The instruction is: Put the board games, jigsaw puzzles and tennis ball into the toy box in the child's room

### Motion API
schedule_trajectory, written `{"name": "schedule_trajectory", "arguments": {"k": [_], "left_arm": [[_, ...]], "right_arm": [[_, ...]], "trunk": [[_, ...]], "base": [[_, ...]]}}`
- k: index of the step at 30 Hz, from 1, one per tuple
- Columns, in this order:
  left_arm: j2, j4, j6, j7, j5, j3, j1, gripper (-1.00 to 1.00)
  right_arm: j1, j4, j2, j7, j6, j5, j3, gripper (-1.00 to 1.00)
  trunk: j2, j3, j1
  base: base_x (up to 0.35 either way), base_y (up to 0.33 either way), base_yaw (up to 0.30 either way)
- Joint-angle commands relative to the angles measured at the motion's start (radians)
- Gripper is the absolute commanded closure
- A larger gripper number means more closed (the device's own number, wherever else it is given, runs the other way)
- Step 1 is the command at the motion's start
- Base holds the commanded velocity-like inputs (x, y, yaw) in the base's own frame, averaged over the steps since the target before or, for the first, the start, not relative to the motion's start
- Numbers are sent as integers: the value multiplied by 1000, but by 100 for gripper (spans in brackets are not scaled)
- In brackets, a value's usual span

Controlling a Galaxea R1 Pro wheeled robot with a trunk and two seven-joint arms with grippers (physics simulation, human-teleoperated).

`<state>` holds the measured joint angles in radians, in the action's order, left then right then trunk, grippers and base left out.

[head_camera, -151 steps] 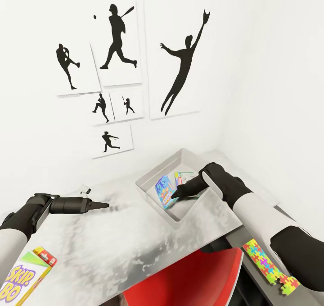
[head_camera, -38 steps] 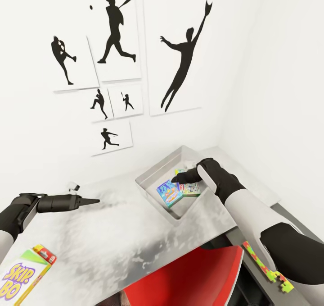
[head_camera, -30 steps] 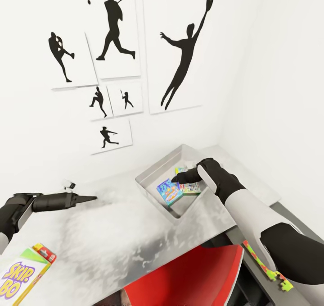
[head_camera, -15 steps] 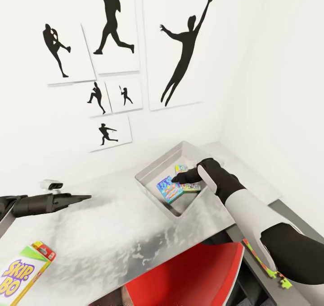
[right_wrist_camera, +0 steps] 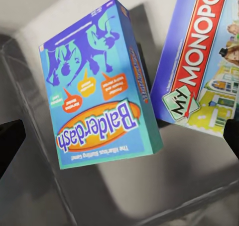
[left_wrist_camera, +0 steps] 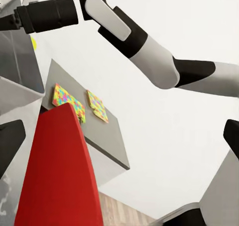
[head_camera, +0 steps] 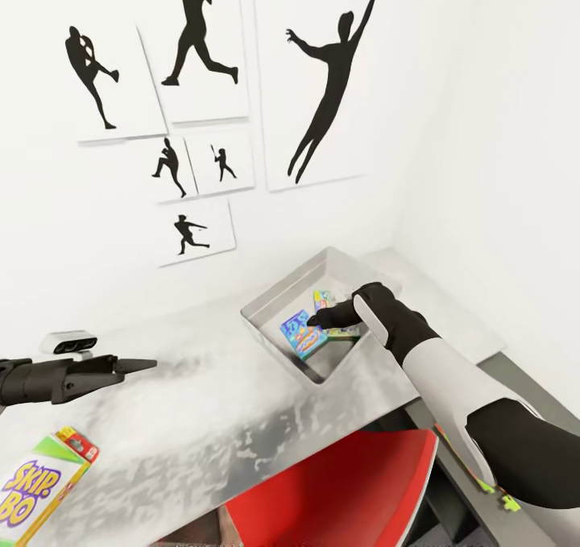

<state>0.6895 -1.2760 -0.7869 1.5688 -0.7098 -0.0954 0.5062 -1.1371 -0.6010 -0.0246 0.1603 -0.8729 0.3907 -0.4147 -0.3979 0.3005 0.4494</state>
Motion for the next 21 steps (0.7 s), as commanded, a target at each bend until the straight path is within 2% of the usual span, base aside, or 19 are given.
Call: {"name": "schedule_trajectory", "arguments": {"k": [1, 13, 18, 21], "left_arm": [[2, 0, -11, 2, -4, -3, 1, -100], [2, 0, -11, 2, -1, -3, 0, -100], [2, 0, -11, 2, 0, -3, 0, -100], [2, 0, -11, 2, 0, -3, 0, -100]], "right_arm": [[-1, 0, 0, 8, -3, -10, -1, -100], [-3, 0, -1, 8, -3, -9, 1, -100], [-2, 0, -1, 8, 1, -10, 43, -100], [-1, 0, -1, 8, 23, -12, 54, -100]], "trunk": [[-2, 4, 1], [-2, 23, 1], [-2, 31, 1], [-2, 36, 1]], "base": [[0, 0, 0], [0, 0, 0], [0, 0, 0], [0, 0, 0]]}}
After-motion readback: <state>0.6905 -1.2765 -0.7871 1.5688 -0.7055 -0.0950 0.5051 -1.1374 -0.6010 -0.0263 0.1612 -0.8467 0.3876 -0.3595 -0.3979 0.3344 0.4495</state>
